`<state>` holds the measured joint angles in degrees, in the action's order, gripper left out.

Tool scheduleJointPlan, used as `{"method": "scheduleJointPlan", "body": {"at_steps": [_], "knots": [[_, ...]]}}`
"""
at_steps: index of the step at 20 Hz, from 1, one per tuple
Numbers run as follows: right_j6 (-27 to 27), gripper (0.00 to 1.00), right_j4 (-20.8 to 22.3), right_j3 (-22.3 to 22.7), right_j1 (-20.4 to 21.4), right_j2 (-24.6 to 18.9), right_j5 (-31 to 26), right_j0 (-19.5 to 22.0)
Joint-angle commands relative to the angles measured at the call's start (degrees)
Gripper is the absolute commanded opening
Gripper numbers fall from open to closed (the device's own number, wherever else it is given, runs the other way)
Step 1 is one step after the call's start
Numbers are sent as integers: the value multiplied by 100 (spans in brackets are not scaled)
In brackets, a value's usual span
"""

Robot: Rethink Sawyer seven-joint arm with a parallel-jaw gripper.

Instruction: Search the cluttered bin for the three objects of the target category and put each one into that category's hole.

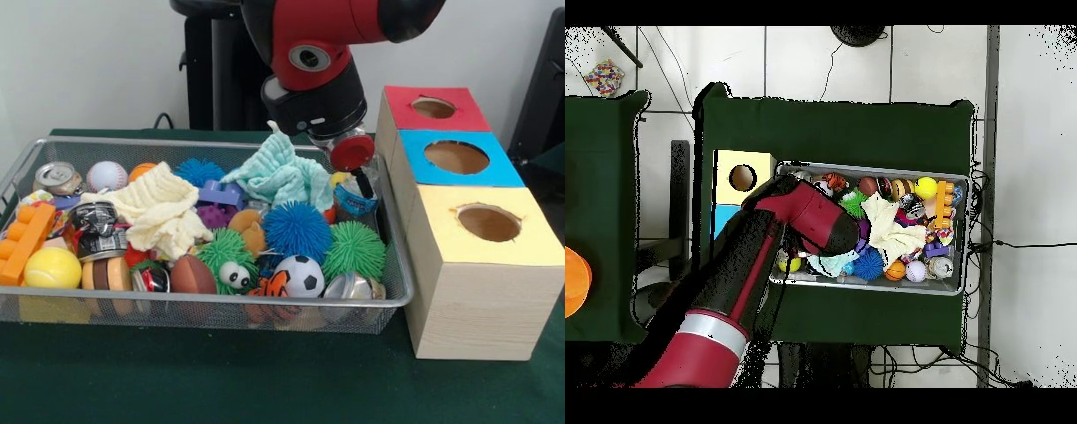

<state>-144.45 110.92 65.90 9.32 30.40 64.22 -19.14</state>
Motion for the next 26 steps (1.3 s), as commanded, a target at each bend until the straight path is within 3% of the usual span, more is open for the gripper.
{"method": "scheduleJointPlan", "body": {"at_steps": [1, 8, 19, 26], "knots": [[-50, 100, -187, 488, -19, -733, 158, -52], [-163, 100, -17, 498, -125, -583, 58, -200], [-729, 100, 622, 326, -829, -110, -50, -621], [-792, 100, 623, 300, -973, -1, -77, -686]]}}
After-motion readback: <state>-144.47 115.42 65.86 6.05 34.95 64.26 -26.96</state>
